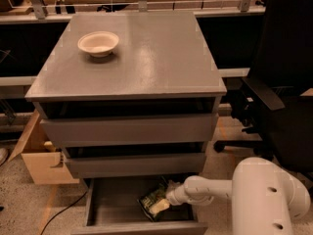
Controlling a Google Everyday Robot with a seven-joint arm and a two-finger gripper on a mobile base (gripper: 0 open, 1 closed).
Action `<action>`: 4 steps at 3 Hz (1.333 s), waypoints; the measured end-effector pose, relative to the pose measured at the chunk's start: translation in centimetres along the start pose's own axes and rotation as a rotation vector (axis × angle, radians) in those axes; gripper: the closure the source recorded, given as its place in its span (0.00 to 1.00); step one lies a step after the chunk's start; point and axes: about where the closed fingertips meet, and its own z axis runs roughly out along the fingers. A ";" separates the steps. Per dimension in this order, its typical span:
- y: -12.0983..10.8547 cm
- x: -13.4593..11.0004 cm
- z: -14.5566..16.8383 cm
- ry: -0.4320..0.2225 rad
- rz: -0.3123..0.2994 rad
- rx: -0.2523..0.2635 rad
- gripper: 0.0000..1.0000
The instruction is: Pick green jalapeno chip bag from bottom drawer and place on counter
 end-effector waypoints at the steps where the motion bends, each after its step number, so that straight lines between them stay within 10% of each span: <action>1: -0.8 1.3 1.4 0.023 0.020 0.010 0.00; 4: -1.5 3.7 4.0 0.061 0.053 0.000 0.62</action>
Offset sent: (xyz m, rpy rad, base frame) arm 0.0109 -0.0069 -0.0583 -0.0456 0.0538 -0.0404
